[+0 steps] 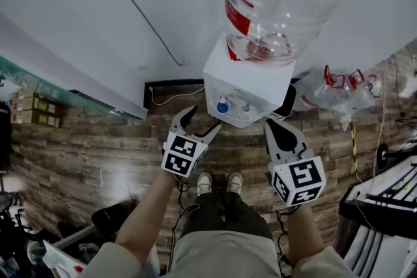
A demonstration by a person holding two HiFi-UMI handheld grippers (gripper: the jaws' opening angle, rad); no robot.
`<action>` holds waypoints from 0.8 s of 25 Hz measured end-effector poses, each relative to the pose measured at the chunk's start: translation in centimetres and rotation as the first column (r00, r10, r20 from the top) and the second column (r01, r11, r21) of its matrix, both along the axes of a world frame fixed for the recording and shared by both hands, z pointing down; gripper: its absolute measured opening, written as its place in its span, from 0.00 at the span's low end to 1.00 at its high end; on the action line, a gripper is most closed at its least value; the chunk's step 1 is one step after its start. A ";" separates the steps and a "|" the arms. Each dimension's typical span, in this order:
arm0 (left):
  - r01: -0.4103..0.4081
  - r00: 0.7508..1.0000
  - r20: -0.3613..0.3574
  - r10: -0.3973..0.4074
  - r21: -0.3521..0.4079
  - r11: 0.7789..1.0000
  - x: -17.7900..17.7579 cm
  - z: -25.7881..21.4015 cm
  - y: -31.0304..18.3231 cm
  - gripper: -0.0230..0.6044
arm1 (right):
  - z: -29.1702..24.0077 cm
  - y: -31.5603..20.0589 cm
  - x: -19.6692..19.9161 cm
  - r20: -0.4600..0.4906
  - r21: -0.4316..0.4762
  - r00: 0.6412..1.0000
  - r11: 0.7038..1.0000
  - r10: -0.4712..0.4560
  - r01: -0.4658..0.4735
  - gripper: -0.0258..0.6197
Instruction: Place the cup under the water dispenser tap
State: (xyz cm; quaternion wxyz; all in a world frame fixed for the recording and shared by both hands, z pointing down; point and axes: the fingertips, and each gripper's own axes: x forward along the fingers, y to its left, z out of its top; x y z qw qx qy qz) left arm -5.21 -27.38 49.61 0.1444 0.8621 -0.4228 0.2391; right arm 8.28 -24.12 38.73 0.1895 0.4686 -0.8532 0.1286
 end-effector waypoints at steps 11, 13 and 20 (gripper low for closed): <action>0.028 0.996 -0.086 -0.014 0.164 0.986 -1.4 -14.7 3.5 0.42 | -11.7 3.1 -1.2 -0.031 0.198 0.999 0.979 -0.040 0.045 0.05; 0.051 0.994 -0.109 -0.028 0.212 0.976 -1.8 -17.1 4.2 0.35 | -12.9 3.6 -1.3 -0.022 0.222 0.999 0.974 -0.037 0.041 0.05; 0.123 0.985 -0.156 -0.077 0.308 0.944 -3.0 -22.1 6.9 0.17 | -16.2 5.5 -1.5 0.029 0.285 0.998 0.957 -0.058 0.048 0.05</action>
